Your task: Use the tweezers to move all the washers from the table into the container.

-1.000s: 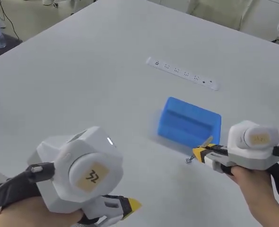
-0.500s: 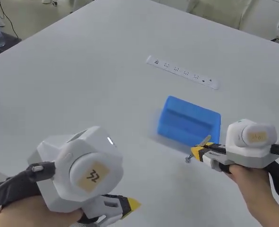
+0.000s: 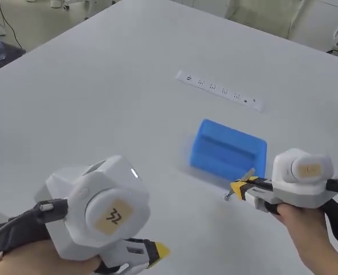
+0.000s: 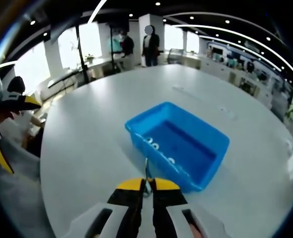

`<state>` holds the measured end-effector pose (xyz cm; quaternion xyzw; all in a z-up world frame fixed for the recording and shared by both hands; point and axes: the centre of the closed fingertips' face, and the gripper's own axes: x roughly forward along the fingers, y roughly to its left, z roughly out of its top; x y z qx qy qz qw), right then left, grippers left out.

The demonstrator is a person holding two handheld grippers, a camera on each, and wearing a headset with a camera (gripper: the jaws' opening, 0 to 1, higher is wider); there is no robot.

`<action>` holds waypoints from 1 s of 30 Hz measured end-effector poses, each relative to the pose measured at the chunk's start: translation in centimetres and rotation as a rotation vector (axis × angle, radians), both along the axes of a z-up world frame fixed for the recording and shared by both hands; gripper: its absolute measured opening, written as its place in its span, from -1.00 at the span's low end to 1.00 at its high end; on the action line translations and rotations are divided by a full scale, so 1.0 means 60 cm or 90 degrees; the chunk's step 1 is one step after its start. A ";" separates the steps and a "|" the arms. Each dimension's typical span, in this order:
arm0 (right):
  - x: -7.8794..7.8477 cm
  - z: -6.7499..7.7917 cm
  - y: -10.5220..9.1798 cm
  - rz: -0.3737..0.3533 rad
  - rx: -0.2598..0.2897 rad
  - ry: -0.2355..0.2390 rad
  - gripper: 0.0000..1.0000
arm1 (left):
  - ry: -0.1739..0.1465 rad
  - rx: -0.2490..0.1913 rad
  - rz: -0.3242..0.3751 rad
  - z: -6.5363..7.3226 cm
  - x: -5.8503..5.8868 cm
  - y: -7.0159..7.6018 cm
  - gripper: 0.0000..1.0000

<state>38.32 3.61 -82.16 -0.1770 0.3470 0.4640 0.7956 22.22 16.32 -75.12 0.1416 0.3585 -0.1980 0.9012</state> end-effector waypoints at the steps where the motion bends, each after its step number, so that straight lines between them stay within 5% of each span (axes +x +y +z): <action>1: 0.000 0.000 0.000 0.001 -0.001 -0.001 -0.95 | 0.000 0.000 0.000 0.000 0.000 0.001 0.92; 30: 0.009 0.085 0.002 -0.013 0.055 -0.019 -0.95 | -0.012 0.002 -0.011 0.014 0.002 -0.007 0.94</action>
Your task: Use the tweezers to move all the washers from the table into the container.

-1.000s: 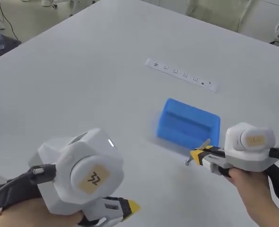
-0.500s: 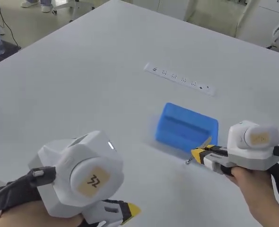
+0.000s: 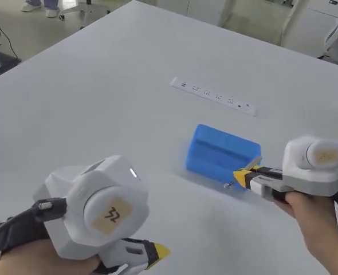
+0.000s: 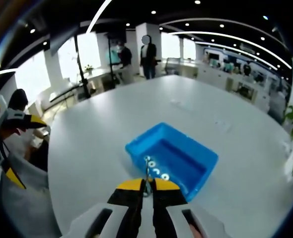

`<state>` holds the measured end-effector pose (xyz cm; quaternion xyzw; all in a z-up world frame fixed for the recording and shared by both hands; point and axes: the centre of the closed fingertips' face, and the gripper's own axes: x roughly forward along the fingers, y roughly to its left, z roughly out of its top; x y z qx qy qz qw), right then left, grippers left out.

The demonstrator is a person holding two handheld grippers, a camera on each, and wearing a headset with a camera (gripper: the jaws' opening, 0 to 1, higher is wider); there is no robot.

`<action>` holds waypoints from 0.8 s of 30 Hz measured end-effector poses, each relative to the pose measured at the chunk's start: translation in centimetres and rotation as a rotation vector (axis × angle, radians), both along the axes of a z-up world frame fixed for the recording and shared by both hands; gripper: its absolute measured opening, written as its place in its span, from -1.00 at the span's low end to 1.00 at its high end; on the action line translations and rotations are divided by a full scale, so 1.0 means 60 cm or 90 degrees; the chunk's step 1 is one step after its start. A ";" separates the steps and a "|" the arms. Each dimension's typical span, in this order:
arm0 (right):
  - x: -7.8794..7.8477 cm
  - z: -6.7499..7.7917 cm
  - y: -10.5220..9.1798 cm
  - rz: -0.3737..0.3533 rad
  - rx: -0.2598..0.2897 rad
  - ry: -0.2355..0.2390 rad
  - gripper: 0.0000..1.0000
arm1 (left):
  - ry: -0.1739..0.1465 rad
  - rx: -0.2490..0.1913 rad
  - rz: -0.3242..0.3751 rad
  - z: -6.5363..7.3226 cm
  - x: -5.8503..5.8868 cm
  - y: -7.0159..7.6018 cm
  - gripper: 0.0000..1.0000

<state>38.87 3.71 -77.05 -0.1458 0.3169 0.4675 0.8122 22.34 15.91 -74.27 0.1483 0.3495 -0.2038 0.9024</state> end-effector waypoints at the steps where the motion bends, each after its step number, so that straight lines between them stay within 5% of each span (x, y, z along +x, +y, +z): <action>1: 0.002 0.005 0.000 0.000 0.002 -0.004 -0.95 | 0.000 0.000 0.000 0.000 0.000 -0.001 0.94; 24: 0.041 0.048 0.007 -0.017 0.019 -0.047 -0.95 | 0.002 -0.005 -0.001 -0.002 0.002 -0.002 0.93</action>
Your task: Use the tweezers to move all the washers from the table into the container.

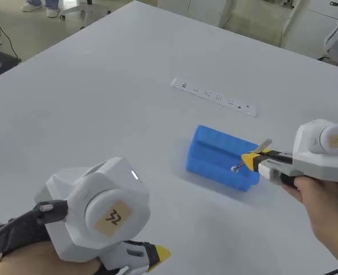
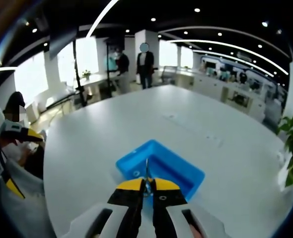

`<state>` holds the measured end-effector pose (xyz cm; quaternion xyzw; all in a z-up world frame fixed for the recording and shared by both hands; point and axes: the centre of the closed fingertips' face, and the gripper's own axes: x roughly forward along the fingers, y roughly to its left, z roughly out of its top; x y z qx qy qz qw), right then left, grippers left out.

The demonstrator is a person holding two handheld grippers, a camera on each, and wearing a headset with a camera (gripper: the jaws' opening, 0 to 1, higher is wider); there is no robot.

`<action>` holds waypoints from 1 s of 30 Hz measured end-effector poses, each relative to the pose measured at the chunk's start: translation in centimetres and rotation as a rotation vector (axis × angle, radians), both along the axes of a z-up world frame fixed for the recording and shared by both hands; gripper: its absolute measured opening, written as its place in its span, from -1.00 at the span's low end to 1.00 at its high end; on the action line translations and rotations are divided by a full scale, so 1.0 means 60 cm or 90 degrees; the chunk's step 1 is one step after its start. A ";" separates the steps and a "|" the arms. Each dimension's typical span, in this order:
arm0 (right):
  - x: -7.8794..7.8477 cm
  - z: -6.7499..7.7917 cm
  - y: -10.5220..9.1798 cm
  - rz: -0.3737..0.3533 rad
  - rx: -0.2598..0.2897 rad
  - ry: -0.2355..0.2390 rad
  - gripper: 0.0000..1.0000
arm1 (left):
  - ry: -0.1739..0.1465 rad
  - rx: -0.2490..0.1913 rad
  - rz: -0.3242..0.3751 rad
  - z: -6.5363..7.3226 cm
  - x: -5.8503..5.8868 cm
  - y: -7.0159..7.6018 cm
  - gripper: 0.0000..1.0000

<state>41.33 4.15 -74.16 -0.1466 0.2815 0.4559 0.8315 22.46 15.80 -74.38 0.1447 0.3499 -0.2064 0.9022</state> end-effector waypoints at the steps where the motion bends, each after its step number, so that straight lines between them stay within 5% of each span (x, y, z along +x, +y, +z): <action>1: 0.004 0.000 0.000 -0.002 0.000 -0.001 -0.95 | 0.001 -0.001 -0.001 0.000 0.000 -0.001 0.94; 16: 0.044 -0.025 -0.001 -0.028 -0.020 -0.002 -0.95 | 0.009 -0.012 0.001 -0.005 0.000 -0.002 0.94; 30: 0.060 -0.091 -0.006 -0.050 -0.048 0.039 -0.95 | 0.007 -0.024 0.005 -0.003 0.000 0.001 0.96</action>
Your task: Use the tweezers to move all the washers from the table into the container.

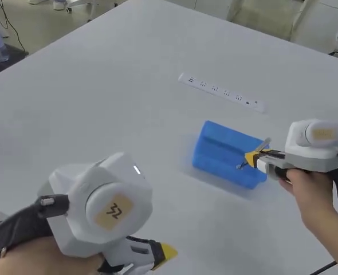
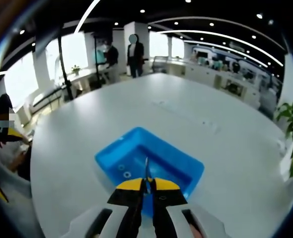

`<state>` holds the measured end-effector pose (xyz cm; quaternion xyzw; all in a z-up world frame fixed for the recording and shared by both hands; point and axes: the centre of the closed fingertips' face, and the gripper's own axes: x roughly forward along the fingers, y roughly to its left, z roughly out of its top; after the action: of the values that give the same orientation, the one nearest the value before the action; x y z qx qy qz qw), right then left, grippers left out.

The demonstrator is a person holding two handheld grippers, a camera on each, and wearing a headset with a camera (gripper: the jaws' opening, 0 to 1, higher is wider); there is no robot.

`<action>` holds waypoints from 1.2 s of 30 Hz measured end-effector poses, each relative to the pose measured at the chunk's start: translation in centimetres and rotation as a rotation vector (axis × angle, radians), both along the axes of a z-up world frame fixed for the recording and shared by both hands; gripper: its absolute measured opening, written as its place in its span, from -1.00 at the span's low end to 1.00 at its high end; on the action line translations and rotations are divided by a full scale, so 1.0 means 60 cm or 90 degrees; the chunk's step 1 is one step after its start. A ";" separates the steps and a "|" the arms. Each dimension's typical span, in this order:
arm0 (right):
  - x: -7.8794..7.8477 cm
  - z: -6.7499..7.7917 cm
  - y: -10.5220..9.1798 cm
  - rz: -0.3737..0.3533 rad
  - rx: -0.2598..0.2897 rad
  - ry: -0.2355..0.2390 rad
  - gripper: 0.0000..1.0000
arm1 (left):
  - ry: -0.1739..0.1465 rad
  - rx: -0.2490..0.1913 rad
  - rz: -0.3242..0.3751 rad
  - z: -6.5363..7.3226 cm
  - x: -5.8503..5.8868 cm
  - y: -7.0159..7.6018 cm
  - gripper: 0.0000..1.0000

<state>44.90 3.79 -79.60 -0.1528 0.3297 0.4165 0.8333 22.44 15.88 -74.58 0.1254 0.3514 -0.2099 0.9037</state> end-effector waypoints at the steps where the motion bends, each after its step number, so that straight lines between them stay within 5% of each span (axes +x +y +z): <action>1: 0.002 -0.002 0.000 0.002 -0.005 0.001 -0.95 | 0.000 0.001 0.000 0.000 0.000 0.000 0.96; 10: 0.010 -0.026 -0.004 0.005 -0.025 0.011 -0.95 | -0.001 0.007 -0.002 0.000 0.000 0.003 0.94; 30: 0.005 -0.031 -0.010 0.002 -0.034 0.027 -0.93 | -0.019 0.009 -0.021 0.015 0.012 -0.008 0.92; 36: -0.002 0.000 -0.014 -0.009 -0.017 0.003 -0.93 | -0.030 0.006 -0.047 0.034 0.019 -0.016 0.82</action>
<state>44.81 2.97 -79.58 -0.1605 0.3381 0.4069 0.8333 23.59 14.93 -72.56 0.1472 0.3263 -0.2389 0.9026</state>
